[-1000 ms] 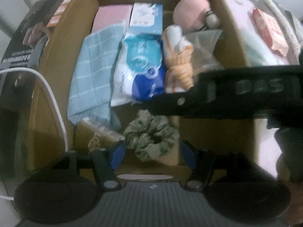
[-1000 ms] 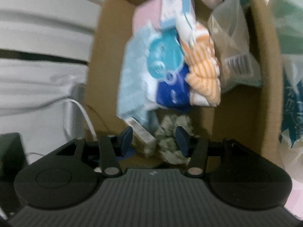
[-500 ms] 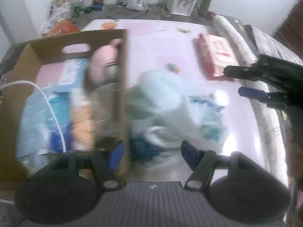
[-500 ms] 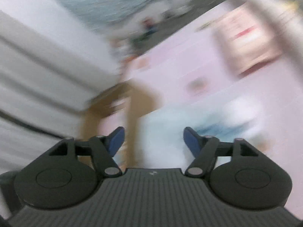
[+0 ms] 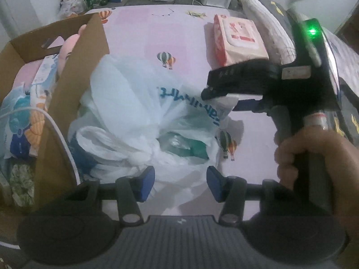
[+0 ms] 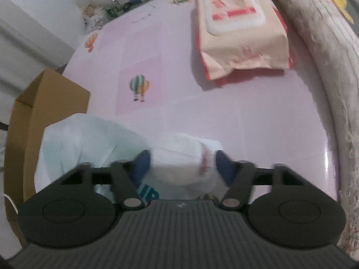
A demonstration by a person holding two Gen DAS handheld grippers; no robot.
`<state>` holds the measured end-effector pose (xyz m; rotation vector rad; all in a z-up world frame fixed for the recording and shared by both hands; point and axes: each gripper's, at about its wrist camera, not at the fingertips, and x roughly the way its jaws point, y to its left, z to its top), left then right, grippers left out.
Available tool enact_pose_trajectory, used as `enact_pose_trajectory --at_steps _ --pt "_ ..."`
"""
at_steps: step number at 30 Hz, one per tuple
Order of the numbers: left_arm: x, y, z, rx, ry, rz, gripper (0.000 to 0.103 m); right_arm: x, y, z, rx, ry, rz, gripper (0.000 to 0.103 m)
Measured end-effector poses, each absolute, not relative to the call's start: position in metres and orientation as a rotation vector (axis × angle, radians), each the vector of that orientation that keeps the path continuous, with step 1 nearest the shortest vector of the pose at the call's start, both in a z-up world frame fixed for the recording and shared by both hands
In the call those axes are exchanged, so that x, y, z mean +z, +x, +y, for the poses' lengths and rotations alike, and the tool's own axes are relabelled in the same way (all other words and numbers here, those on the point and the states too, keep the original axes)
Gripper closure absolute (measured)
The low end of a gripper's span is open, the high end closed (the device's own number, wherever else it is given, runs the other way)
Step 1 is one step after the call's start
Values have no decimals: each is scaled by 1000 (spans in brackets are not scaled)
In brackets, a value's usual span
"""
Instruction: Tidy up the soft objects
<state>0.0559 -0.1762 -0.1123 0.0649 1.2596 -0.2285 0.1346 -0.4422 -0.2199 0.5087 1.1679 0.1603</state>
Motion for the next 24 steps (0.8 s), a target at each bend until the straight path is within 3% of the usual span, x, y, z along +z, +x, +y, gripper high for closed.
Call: enact_pose_trajectory --at_steps 7,12,16,24 --pt "-110 51 -193 -278 67 1258 52 -229 121 -502 171 777 1109 51" --pt "-112 39 -202 -373 76 1292 51 -218 93 -538 188 813 1135 52" --pt "-122 22 -207 -483 62 1373 37 -220 64 -549 304 854 1240 52" --pt "-163 0 -199 -437 56 1557 36 -265 29 -502 563 927 1602 51"
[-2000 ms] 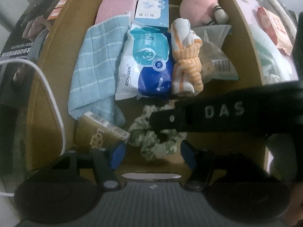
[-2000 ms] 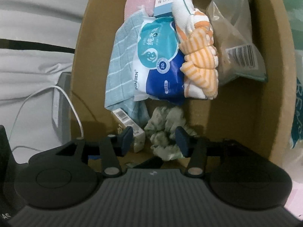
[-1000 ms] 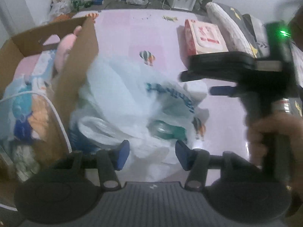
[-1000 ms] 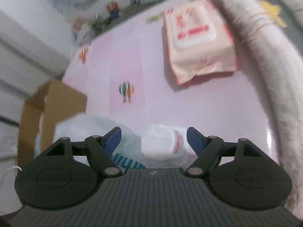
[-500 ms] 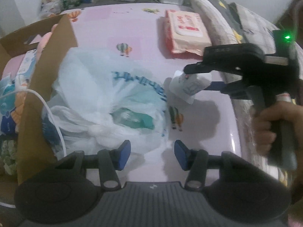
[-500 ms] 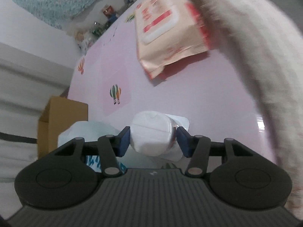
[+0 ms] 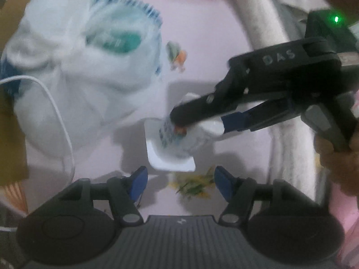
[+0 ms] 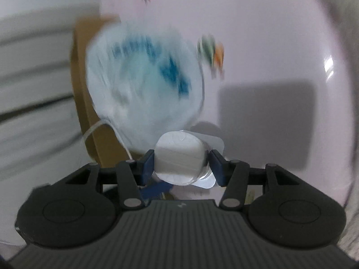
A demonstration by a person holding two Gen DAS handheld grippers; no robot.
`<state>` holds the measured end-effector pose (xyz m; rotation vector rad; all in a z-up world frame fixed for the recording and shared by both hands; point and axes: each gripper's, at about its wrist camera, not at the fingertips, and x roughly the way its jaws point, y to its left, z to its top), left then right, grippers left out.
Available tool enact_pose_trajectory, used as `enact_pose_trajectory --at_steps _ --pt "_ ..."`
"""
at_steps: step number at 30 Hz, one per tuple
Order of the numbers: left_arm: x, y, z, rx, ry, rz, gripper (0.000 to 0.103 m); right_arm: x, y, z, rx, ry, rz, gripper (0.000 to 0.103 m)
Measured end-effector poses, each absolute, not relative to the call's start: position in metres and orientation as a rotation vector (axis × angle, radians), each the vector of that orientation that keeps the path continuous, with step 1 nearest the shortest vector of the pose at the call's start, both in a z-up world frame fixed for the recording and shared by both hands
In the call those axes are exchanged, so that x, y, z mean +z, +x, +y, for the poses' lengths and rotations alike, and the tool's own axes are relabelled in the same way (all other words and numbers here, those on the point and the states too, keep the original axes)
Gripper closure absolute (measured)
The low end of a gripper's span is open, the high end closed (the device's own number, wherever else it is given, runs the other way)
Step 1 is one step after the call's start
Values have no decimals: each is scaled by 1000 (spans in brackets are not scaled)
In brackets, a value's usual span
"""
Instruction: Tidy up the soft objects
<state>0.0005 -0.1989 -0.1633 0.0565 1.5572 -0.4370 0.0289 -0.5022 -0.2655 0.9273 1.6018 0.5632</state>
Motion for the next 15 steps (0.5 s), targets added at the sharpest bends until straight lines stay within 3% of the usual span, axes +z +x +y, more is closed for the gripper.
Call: enact_pose_trajectory --at_steps 5,8,15 --pt "-186 1 -199 -382 79 1607 36 -272 32 -466 610 755 1673 47" --pt "-189 3 -200 -375 56 1592 36 -256 36 -462 567 599 1627 40" --pt "-191 10 -208 -355 28 1554 36 -236 51 -482 454 528 1507 40"
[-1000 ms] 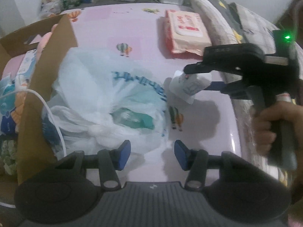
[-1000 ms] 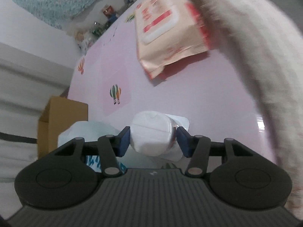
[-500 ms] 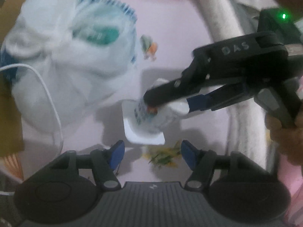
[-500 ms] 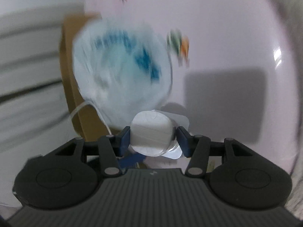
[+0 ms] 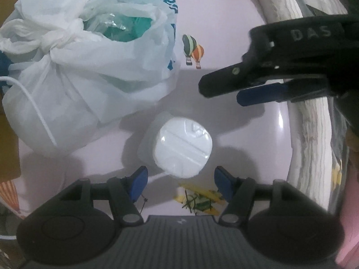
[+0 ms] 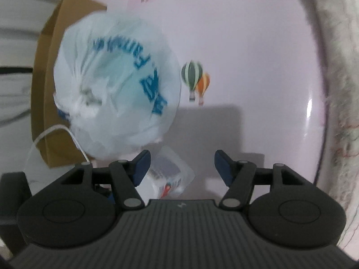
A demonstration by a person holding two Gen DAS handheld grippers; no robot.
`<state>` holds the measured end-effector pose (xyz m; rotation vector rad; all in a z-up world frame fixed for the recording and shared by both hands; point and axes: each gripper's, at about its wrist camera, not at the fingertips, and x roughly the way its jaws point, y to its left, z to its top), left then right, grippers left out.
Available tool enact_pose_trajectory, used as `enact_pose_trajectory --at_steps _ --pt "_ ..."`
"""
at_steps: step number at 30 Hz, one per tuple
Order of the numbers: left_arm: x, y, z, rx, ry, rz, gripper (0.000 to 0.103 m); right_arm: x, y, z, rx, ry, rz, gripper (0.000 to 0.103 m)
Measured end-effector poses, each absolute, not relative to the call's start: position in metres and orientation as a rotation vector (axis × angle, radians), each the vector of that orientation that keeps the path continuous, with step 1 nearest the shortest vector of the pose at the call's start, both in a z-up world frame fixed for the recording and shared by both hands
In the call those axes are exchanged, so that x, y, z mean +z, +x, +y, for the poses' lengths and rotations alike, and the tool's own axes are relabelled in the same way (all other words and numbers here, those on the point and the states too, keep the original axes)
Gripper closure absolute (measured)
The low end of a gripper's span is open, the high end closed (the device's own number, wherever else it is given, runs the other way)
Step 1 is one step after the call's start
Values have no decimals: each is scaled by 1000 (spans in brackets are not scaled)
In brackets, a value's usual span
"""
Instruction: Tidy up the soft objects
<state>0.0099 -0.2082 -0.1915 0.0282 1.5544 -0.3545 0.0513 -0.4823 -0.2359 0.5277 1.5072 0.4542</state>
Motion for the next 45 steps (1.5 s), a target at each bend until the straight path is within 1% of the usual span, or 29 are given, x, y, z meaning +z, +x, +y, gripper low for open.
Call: enact_pose_trajectory --at_steps 4,9,10,12,13,14,19,22,26,28,30,31,33,35,38,41,43,45 --pt "-178 9 -204 -329 42 1502 37 -238 55 -485 448 598 1500 40" --pt "-167 10 -214 -347 158 1434 37 -252 46 -486 437 730 1522 41" --pt "-168 13 -219 -354 182 1431 38 -254 44 -483 426 745 1522 41" --pt "-172 16 -228 -363 214 1437 44 -255 38 -485 402 776 1520 41" --pt "-173 19 -231 -367 221 1436 50 -257 36 -487 395 787 1518 41" --pt "-174 20 -232 -368 223 1436 52 -257 34 -489 387 797 1517 41" --pt "-177 24 -234 -355 219 1432 54 -261 21 -504 344 876 1496 41" --pt "-169 27 -218 -362 104 1461 54 -267 11 -515 311 979 1471 39" --pt "-146 44 -176 -378 -243 1512 54 -274 -2 -528 276 1209 1404 28" --pt "-135 55 -161 -395 -401 1519 54 -277 -8 -532 282 1342 1358 20" --pt "-128 62 -149 -419 -499 1520 54 -279 -13 -531 334 1491 1325 12" --pt "-122 65 -145 -432 -545 1519 54 -281 -15 -529 352 1555 1306 10" --pt "-116 71 -136 -451 -646 1518 54 -284 -18 -522 397 1663 1279 5" --pt "-111 73 -129 -475 -758 1514 54 -287 -20 -514 451 1755 1254 3" --pt "-111 76 -123 -499 -884 1507 54 -291 -24 -502 536 1906 1211 3" --pt "-117 76 -119 -507 -957 1503 54 -289 -26 -493 579 1973 1180 4" --pt "-120 76 -117 -507 -968 1505 54 -285 -27 -494 593 1980 1153 11" --pt "-121 73 -115 -507 -979 1512 54 -282 -27 -497 596 1979 1125 27"
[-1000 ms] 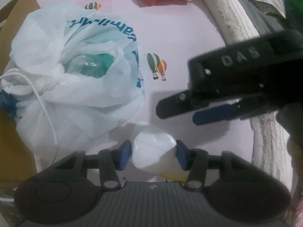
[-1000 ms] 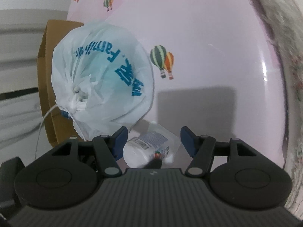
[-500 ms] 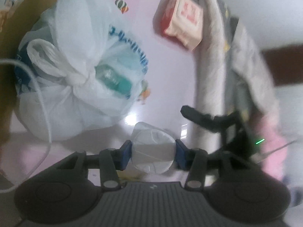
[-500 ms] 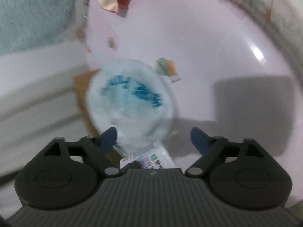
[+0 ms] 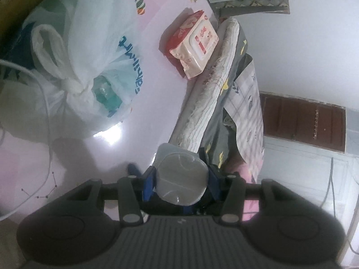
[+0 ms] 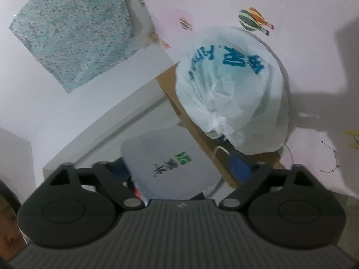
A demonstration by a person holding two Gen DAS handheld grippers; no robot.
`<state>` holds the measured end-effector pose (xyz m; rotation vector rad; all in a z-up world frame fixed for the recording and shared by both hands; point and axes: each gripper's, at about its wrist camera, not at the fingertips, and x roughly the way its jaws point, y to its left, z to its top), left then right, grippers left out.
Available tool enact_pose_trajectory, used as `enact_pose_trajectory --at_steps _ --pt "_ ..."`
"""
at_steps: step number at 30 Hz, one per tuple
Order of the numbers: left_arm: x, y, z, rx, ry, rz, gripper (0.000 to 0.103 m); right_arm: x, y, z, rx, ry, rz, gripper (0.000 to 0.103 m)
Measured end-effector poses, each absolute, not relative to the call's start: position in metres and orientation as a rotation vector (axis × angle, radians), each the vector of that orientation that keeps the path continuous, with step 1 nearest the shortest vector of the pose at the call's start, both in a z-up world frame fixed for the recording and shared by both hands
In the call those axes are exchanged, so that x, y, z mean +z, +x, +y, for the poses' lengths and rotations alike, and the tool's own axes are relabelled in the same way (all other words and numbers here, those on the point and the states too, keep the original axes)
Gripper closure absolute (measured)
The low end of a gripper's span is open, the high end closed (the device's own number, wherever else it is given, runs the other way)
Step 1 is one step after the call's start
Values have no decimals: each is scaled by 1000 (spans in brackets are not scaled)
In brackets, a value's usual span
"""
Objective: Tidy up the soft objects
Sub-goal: 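Grasp the white container with the right tool while the left tool opens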
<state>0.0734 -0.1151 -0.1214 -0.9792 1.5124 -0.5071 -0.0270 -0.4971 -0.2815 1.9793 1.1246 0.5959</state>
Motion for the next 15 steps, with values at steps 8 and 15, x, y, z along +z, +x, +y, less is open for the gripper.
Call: enact_pose_trajectory --at_steps 8,15 --pt "-123 61 -110 -523 -1014 1523 53 -278 -32 -510 582 1901 1108 32" --pt "-131 54 -102 -444 -829 1547 49 -269 -22 -518 532 1567 1181 33"
